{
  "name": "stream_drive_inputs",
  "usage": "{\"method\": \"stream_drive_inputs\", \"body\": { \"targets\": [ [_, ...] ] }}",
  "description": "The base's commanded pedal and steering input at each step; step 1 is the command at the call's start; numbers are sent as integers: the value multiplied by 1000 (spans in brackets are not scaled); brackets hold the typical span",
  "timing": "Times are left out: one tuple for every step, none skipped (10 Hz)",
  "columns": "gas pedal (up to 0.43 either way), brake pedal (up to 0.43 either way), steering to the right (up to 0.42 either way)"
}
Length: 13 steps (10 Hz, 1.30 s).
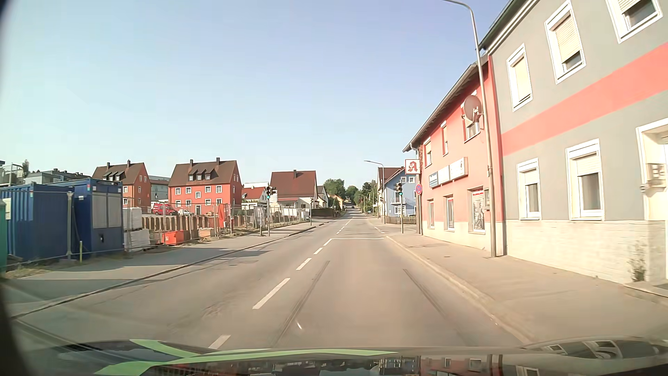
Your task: Follow the waypoints while adhering to traffic rules and regulations
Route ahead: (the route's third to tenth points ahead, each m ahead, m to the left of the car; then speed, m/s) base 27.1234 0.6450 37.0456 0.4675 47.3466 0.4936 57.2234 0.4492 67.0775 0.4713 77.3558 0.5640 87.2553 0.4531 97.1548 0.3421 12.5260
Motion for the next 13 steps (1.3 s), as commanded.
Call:
{"method": "stream_drive_inputs", "body": {
  "targets": [
    [87,0,-4],
    [87,0,-4],
    [87,0,-4],
    [39,0,-4],
    [8,0,-4],
    [8,0,-4],
    [20,0,-4],
    [39,0,-4],
    [67,0,-4],
    [98,0,-4],
    [98,0,-4],
    [118,0,-4],
    [130,0,-4]
  ]
}}
